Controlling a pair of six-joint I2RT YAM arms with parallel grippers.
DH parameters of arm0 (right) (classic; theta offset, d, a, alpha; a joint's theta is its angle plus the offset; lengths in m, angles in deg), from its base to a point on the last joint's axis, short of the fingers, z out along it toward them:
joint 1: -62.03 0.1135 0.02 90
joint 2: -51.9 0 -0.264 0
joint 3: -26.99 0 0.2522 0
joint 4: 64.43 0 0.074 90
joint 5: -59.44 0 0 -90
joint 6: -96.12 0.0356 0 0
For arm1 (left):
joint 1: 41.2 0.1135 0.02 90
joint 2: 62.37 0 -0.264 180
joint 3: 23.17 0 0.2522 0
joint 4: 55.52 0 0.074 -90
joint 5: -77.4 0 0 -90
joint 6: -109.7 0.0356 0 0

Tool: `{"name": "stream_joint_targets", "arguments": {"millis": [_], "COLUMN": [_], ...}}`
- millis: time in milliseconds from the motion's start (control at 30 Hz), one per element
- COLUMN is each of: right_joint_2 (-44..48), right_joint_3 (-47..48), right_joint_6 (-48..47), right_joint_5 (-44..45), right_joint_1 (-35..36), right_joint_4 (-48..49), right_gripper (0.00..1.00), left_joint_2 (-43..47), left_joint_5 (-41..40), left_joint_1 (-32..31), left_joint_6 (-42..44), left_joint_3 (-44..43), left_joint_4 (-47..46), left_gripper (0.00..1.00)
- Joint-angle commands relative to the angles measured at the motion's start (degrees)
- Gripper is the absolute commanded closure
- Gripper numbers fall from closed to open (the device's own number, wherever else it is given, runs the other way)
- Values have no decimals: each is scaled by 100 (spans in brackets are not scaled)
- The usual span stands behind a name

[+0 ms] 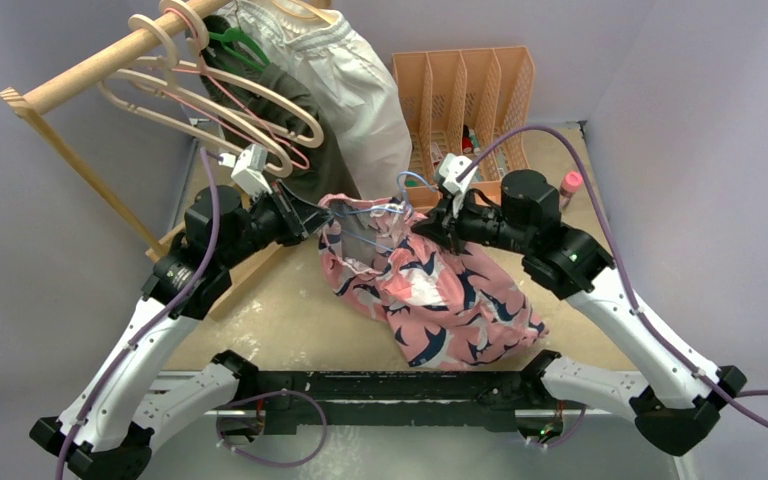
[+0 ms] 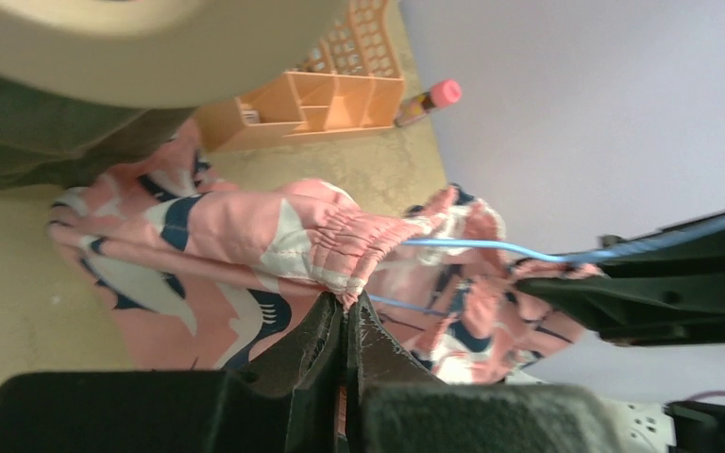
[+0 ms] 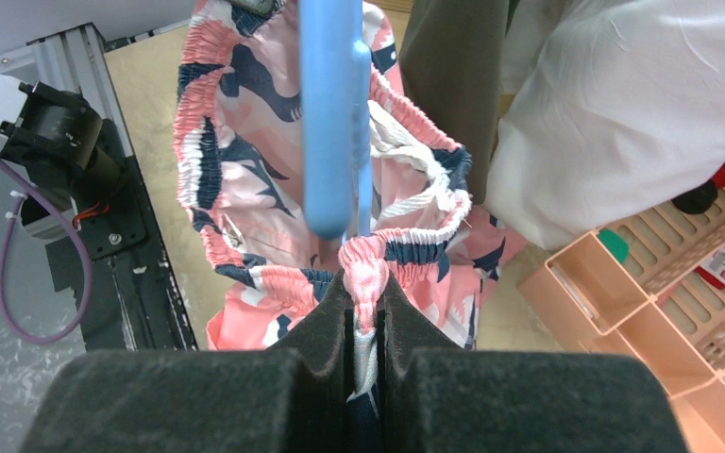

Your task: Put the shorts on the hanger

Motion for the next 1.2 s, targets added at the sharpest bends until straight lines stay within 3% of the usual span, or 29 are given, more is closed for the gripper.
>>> {"name": "stream_joint_targets", "arguments": {"millis": [0,233,400,533,767,867,967,1033,1167], "right_joint_2": [-112,90,172,226,318,336,307,300,266], "right_joint_3": [39,-551,-1153,-1394,-1510,-1708,-1655,-1607,-1604], "right_joint_6": [102,146,479,548,385,441,390,339,360], "right_joint_5": [-184,-778,-1009,-1146,-1604,-1726,-1725,-1600,-1208], "right_joint_1": [83,104,104,106,104,106,104,106,104], "right_joint_4": [871,2146,2898,3248,3219,3347,3288,3220,3167], "right_gripper": [100,100,100,100,100,100,100,100,100], "left_joint_2": [64,292,450,425,561,528,439,343,-34], "left_joint_5": [721,938,1307,1496,1744,2186,2655,2494,1655], "left_joint_1": [23,23,23,25,23,23,23,23,19], "left_joint_6": [-366,-578,-875,-714,314,1136,2494,3606,4046], "left_joint_3": [-139,169,700,684,723,640,406,78,-916], "left_joint_4": [-1097,-1667,-2097,-1930,-2064,-2013,-1197,-402,814], "left_gripper": [100,98,77,64,54,52,50,49,42]}}
